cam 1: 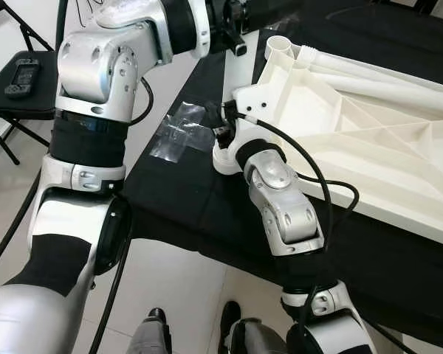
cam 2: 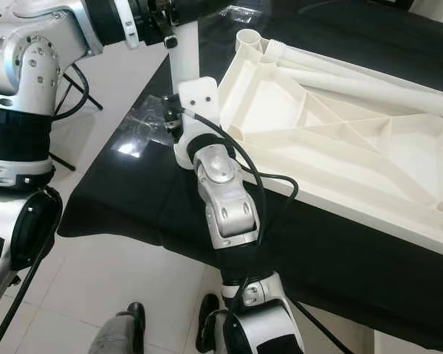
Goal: Building children table
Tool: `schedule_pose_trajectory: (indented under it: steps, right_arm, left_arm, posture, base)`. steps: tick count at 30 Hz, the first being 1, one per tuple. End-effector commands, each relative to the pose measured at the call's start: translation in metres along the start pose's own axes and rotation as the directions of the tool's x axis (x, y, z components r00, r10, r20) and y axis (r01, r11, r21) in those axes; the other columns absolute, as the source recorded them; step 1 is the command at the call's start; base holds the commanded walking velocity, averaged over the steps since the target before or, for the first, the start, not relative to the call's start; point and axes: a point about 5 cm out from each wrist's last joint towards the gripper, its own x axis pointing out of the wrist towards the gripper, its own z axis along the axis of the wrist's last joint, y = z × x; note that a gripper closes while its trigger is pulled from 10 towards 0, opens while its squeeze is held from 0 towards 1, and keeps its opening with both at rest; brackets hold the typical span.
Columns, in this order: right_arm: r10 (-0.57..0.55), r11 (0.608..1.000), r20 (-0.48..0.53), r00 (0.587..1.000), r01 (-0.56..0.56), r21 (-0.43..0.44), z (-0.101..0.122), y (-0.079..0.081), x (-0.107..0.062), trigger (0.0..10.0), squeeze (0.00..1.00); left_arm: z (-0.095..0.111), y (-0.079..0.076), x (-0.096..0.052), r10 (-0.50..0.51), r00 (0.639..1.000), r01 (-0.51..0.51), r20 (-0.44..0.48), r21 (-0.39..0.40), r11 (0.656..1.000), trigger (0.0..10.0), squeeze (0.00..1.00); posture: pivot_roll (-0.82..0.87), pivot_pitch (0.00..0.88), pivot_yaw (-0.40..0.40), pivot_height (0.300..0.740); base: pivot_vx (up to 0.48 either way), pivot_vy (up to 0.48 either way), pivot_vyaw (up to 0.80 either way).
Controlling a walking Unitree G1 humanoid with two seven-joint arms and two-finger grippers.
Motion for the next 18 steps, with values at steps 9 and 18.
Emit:
schedule_pose_trajectory:
  steps: [9,18]
  right_arm:
    - [0.424,0.904,0.051,0.904,-0.42,-0.075,0.032,-0.027,0.017,10.0,0.04]
    - [0.632,0.771,0.045,0.774,-0.622,-0.136,0.035,-0.024,0.022,9.6,0.0]
  left_arm:
    - [0.001,-0.022,0.02,-0.221,0.975,0.222,0.019,-0.012,0.975,0.0,0.0]
    - [-0.001,-0.023,0.021,-0.242,0.97,0.242,0.016,-0.018,0.97,0.0,0.0]
  posture:
    - [0.13,0.315,-0.043,0.74]
    - [0.15,0.316,-0.035,0.74]
  base:
    - [0.0,0.0,0.0]
    - [0.0,0.0,0.0]
